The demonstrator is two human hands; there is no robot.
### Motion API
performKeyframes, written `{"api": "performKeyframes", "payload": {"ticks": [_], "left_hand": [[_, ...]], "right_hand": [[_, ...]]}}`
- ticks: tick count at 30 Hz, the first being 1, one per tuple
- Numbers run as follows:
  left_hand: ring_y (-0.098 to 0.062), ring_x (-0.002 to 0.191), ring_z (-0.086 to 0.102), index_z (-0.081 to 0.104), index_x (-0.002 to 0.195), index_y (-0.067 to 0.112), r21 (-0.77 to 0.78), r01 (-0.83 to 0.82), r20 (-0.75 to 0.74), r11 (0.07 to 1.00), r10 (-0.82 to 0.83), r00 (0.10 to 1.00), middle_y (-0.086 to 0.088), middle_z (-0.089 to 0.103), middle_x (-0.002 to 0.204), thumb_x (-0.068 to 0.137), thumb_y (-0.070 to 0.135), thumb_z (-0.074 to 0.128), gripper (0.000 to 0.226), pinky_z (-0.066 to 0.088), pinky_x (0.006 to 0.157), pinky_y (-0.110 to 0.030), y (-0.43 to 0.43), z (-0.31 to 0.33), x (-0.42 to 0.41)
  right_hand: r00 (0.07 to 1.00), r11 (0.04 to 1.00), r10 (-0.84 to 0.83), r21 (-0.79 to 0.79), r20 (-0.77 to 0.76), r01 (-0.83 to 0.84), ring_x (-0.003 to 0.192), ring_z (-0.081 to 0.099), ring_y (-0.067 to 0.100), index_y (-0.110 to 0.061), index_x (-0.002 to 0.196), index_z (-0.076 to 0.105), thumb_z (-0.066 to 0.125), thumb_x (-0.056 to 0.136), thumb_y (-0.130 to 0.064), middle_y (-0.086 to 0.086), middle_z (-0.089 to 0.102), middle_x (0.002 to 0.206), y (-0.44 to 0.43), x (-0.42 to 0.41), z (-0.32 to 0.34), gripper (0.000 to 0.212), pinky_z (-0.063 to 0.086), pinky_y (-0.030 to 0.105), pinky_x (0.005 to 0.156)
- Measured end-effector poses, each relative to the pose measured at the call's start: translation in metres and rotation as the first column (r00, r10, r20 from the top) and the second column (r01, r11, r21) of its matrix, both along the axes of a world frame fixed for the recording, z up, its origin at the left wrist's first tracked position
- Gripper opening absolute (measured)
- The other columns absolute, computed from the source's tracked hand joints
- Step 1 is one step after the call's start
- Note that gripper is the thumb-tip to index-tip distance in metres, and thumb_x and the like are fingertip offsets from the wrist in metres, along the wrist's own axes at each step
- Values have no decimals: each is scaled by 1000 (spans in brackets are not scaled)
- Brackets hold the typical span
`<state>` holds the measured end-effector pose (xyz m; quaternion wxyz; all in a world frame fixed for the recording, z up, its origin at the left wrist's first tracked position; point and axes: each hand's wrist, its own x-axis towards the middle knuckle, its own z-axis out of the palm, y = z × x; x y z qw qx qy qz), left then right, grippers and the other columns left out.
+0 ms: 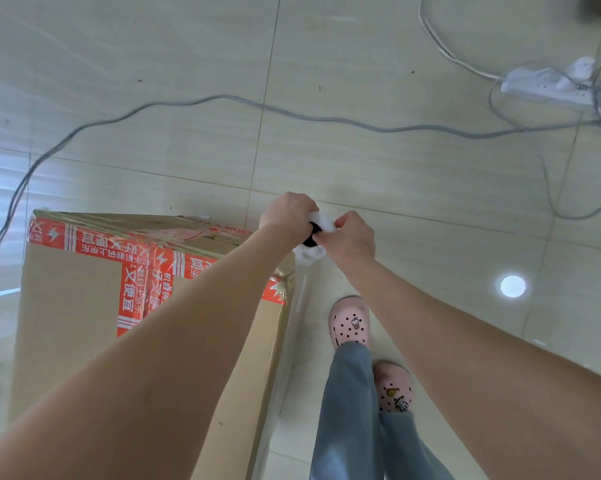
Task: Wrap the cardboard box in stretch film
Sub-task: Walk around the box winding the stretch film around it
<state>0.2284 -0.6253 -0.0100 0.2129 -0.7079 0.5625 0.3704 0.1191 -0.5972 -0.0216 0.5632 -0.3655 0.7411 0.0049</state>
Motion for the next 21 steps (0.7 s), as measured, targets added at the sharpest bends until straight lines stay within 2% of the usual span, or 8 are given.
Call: {"api": "performKeyframes", "payload": {"ticks": [3, 5, 7, 9, 13, 16, 18, 21], "left_hand": [[-25, 76, 59, 65, 91, 12, -28, -151, -19, 988, 150, 988, -2, 59, 79, 83, 8, 52, 16, 43, 55, -27, 3, 0, 10], [-25, 69, 58, 61, 83, 11, -74, -305, -42, 950, 302, 952, -1, 55, 68, 82, 11, 55, 6, 41, 49, -25, 7, 0, 15], [-27, 68, 62, 58, 83, 9, -111, -485, -82, 867, 479, 874, -6, 61, 72, 81, 15, 58, 6, 52, 55, -30, 12, 0, 17], [-30, 71, 66, 57, 83, 6, -99, -581, -99, 808, 573, 813, -12, 66, 80, 81, 18, 58, 12, 56, 62, -35, 15, 0, 18], [-29, 86, 57, 50, 106, 4, -18, -460, -64, 888, 458, 887, -11, 59, 96, 88, 17, 58, 24, 42, 67, -34, 13, 5, 19], [-32, 109, 57, 43, 132, 13, -43, -254, -99, 966, 249, 964, -12, 57, 120, 90, 10, 54, 44, 46, 77, -38, 3, 7, 20], [-31, 109, 58, 50, 131, 18, -54, -162, -80, 985, 158, 984, -9, 60, 119, 89, 9, 51, 42, 50, 78, -39, -4, 6, 20], [-31, 96, 63, 60, 113, 14, -82, -182, -46, 980, 179, 983, -9, 64, 104, 89, 9, 49, 27, 47, 64, -34, -11, 4, 21]], "right_hand": [[996, 992, 90, -81, -26, -92, 78, 53, 20, -21, 100, 57, 61, 81, -17, -8, 52, 76, -11, 7, 5, 19, 40, 25, 63], [993, 980, 118, -156, -22, -120, 84, 56, 19, -23, 101, 60, 58, 81, -13, -5, 61, 91, -17, 12, 7, 23, 38, 24, 65], [994, 974, 108, -197, -29, -111, 96, 58, 20, -22, 110, 59, 57, 81, -14, -2, 62, 109, -20, 19, 7, 30, 35, 24, 68], [997, 991, 60, -120, -47, -65, 99, 56, 22, -19, 119, 53, 61, 82, -21, 2, 58, 115, -22, 23, 7, 38, 37, 26, 70], [998, 999, 50, -21, -37, -51, 88, 53, 23, -17, 116, 53, 62, 82, -18, 6, 61, 114, -27, 25, 8, 35, 41, 27, 71], [994, 995, 97, -31, -56, -99, 83, 51, 22, -18, 113, 55, 60, 84, -14, 6, 61, 110, -34, 26, 11, 30, 41, 26, 71], [988, 989, 141, -35, -67, -144, 83, 51, 22, -18, 113, 56, 56, 85, -11, 5, 60, 107, -40, 27, 12, 29, 41, 27, 71], [962, 966, 243, -58, -126, -252, 85, 51, 24, -20, 111, 60, 54, 84, -8, 5, 61, 106, -50, 29, 13, 30, 38, 27, 69]]}}
